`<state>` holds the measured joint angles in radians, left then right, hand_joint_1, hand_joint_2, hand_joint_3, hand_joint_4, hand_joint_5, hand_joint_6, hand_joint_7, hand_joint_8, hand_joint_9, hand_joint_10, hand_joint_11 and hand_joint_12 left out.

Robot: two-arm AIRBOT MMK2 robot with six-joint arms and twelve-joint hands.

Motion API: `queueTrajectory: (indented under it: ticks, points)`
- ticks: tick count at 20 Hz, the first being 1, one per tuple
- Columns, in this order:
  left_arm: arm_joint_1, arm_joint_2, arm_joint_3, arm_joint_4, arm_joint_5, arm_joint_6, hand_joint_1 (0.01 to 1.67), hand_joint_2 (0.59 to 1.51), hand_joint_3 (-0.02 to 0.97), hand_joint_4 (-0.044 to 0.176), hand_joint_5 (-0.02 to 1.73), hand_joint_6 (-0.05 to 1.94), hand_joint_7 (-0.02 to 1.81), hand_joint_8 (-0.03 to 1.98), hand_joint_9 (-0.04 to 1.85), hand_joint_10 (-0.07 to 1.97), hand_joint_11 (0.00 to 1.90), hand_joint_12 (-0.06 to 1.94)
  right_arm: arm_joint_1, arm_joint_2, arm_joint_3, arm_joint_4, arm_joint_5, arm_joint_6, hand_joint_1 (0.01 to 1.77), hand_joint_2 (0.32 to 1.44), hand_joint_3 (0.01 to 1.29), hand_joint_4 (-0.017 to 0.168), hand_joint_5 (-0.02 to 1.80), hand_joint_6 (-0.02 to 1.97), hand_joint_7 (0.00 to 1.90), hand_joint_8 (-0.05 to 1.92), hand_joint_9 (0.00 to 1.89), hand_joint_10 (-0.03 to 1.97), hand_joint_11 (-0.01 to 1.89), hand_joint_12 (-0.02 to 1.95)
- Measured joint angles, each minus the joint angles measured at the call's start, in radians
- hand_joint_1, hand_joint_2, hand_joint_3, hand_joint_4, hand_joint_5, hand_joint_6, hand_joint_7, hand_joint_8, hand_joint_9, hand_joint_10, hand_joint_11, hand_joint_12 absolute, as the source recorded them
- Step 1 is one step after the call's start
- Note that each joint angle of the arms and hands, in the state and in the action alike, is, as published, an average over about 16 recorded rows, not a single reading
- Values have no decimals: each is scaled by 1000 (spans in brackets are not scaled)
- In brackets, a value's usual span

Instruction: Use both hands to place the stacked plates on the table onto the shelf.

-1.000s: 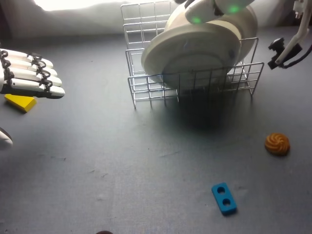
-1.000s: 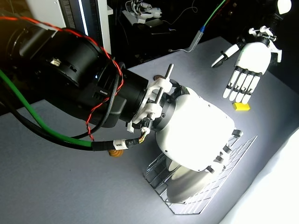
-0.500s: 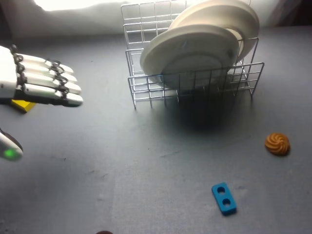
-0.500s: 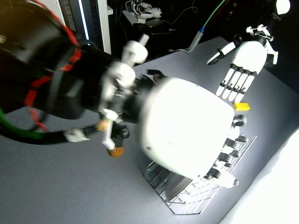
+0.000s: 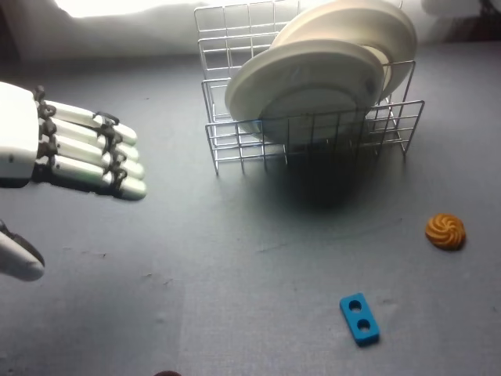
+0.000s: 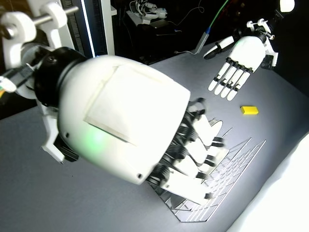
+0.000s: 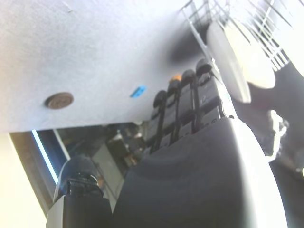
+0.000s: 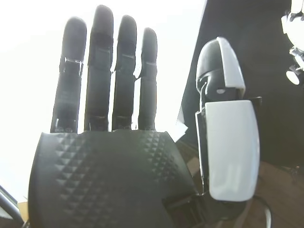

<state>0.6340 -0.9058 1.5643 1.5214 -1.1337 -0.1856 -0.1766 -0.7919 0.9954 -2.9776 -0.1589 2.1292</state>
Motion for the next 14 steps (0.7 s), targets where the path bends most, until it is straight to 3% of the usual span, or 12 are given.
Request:
queueTrajectory:
  ticks: [5, 9, 14]
  points:
    - [-6, 11, -23, 11, 3, 7, 89, 1158, 20, 6, 675, 704, 776, 884, 727, 966, 515, 1222, -32, 41, -56, 0, -30, -106, 635, 1029, 11, 2, 941, 703, 1019, 807, 1006, 900, 687, 1561]
    - [-6, 13, -31, 16, 5, 9, 178, 1181, 19, 26, 1016, 1109, 1144, 1307, 1114, 1398, 888, 1664, -52, 56, -82, 0, -46, -180, 549, 1047, 11, 24, 1077, 1098, 1155, 1220, 1140, 1319, 940, 1709]
    - [-7, 13, -37, 17, 9, 8, 235, 1169, 18, 42, 1290, 1665, 1449, 1855, 1453, 1900, 1303, 1912, -62, 59, -92, 0, -59, -237, 469, 1054, 12, 39, 1152, 1634, 1232, 1766, 1226, 1849, 1187, 1886]
